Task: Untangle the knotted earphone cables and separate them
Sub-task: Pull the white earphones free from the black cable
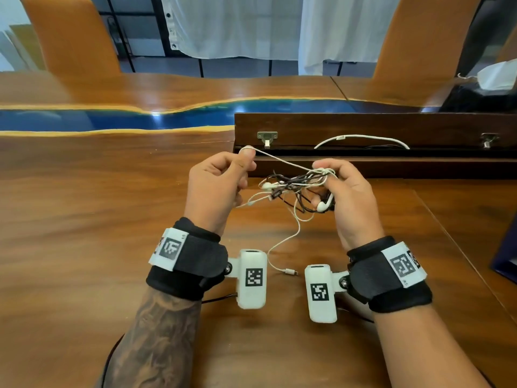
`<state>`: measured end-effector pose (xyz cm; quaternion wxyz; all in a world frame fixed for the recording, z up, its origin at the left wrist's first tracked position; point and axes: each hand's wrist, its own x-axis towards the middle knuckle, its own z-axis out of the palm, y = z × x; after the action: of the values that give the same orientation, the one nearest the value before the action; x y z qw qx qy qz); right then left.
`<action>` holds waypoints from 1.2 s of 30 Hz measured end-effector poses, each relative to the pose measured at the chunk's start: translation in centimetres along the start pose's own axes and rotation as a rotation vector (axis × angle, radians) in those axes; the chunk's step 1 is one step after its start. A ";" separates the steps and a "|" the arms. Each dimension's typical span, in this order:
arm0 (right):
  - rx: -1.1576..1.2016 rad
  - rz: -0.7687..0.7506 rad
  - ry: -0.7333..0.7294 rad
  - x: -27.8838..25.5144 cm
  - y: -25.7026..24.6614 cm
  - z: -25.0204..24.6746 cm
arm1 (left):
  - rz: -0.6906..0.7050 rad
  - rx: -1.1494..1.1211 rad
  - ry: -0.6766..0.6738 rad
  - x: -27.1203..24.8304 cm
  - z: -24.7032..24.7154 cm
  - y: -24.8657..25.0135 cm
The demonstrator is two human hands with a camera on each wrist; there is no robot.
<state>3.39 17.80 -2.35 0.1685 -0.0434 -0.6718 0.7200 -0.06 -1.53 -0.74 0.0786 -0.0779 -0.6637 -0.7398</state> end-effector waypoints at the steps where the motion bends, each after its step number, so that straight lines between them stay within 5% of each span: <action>1: -0.024 -0.012 0.002 0.0 0.1 0.0 | 0.043 0.076 0.018 0.1 0.0 -0.1; 5: -0.164 -0.072 0.065 0.2 0.5 -0.4 | 0.230 0.345 0.061 0.3 -0.4 -0.6; 10: -0.320 -0.192 0.188 0.2 0.7 -0.8 | 0.285 0.635 0.105 0.2 -0.9 -0.8; 16: -0.415 -0.192 0.174 0.6 0.9 -1.0 | 0.281 0.637 0.170 0.3 -1.2 -0.6; 26: -0.200 -0.044 -0.012 0.1 0.5 -0.2 | 0.185 0.494 0.024 0.8 -0.9 -1.2; 30: -0.192 -0.024 -0.018 -0.2 0.2 -0.2 | -0.067 0.168 0.013 0.7 -0.6 -0.2; 33: -0.253 -0.091 -0.168 -0.6 -0.2 -0.2 | -0.213 -0.134 -0.079 0.3 -0.2 0.6; 36: -0.367 -0.114 -0.325 -0.7 0.0 -0.1 | -0.141 -0.091 -0.086 0.2 -0.2 0.5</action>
<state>4.09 17.71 -2.47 0.0881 0.0810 -0.8110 0.5727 -0.11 -1.77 -0.29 -0.0058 -0.0660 -0.6360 -0.7688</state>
